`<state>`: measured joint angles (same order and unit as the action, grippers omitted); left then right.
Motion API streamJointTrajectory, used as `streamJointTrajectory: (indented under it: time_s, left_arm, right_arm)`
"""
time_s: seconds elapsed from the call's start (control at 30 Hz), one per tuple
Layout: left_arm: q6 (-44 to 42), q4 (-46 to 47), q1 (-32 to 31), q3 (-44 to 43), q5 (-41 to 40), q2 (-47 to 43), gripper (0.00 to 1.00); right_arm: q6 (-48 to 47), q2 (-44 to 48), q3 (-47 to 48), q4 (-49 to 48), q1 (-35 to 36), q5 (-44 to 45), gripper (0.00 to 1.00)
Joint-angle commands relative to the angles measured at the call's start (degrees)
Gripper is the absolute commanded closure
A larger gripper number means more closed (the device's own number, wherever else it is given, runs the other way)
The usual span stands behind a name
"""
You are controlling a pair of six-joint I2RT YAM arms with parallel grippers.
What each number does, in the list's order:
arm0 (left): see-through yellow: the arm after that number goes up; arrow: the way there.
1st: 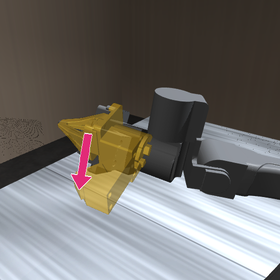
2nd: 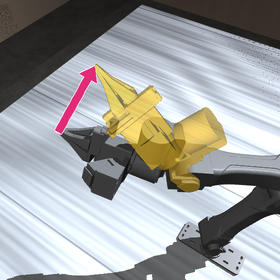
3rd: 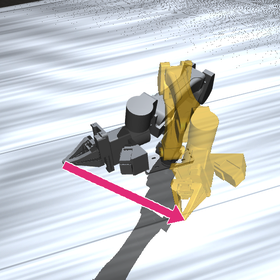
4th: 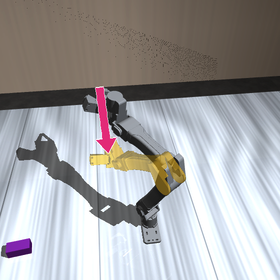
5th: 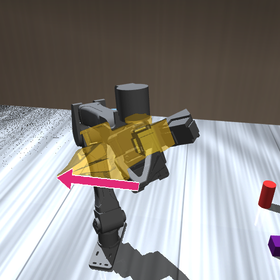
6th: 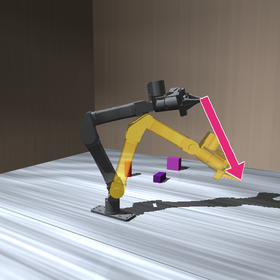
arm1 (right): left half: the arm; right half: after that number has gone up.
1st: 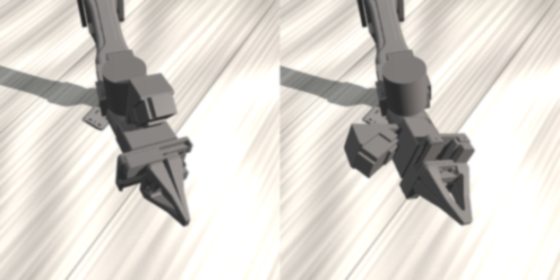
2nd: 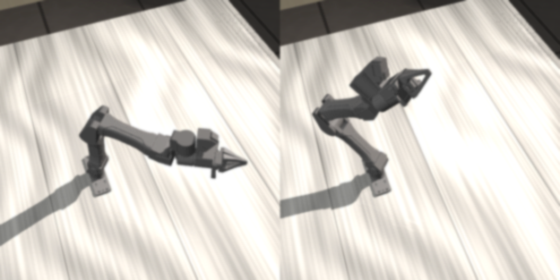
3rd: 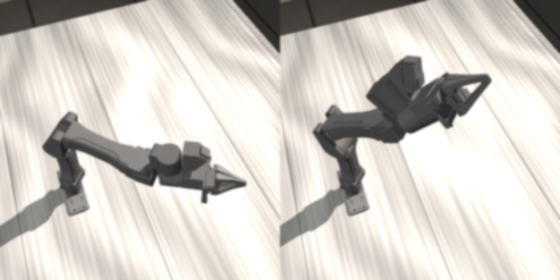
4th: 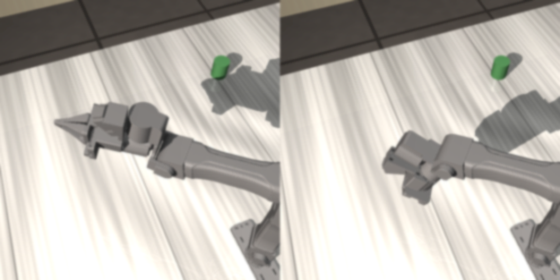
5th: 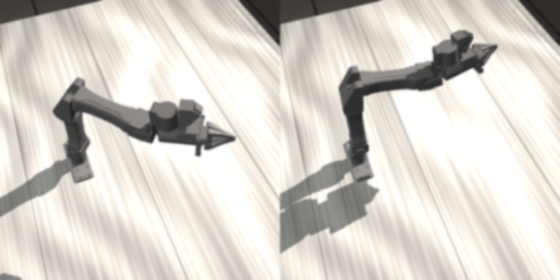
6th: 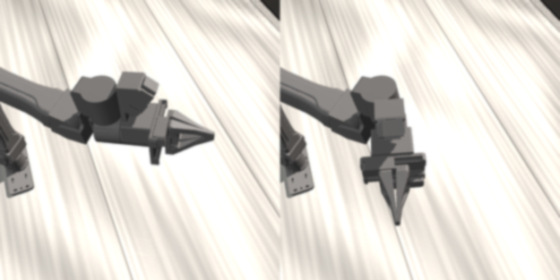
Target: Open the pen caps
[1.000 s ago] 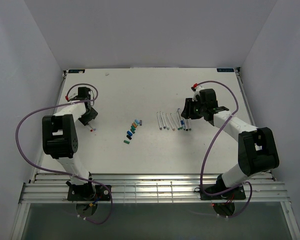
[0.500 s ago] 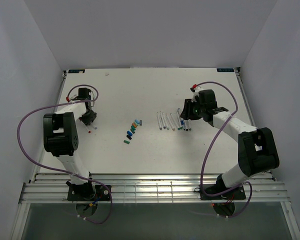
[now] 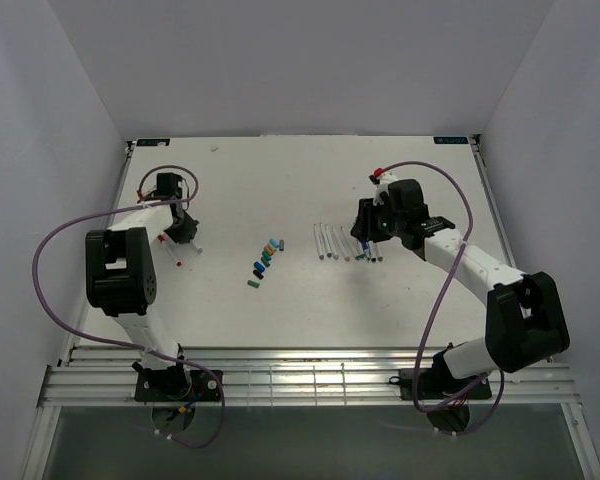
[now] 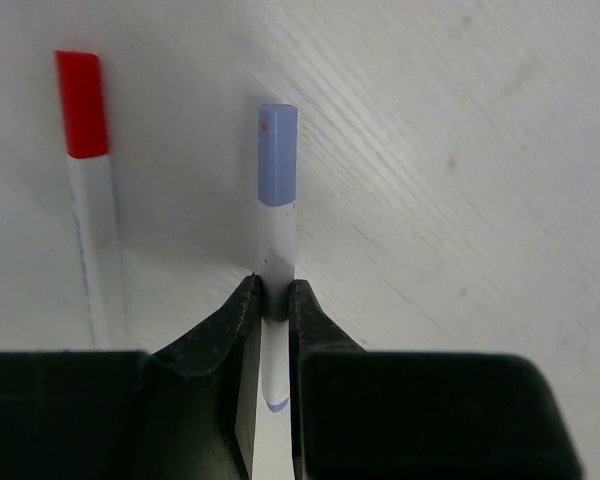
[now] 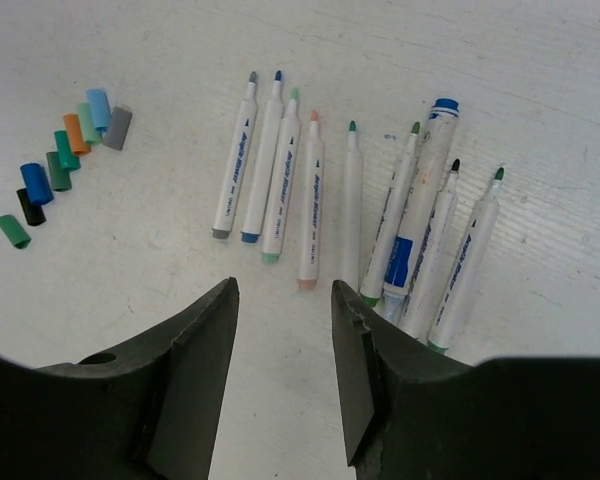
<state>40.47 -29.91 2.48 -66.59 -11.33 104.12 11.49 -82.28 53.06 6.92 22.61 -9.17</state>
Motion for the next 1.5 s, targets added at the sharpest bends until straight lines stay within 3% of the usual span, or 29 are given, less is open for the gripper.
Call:
streamJointTrajectory:
  time_s: [0.0, 0.2, 0.37, 0.63, 1.47]
  left_arm:
    - [0.05, 3.62, -1.51, 0.66, 7.61, -8.2, 1.0]
    - [2.59, 11.98, -9.32, 6.29, 20.2, -16.57, 0.98]
    - [5.32, 15.58, -19.17, 6.91, 25.73, -20.0, 0.97]
    - [10.15, 22.87, -29.71, 9.54, 26.63, -24.22, 1.0]
    - [18.42, 31.84, -36.93, 14.73, 27.15, -27.91, 1.0]
  right_arm:
    - [0.9, 4.14, 2.14, 0.64, 1.82, -1.37, 0.51]
    - [8.7, 7.05, -1.55, -6.38, 2.26, -18.31, 0.49]
    - [18.3, 6.43, -6.73, -21.05, 2.96, -28.52, 0.48]
    - [25.07, 7.66, -10.25, -30.55, 6.04, -29.42, 0.45]
    - [32.98, 3.97, -14.21, -44.27, 9.65, -27.13, 0.46]
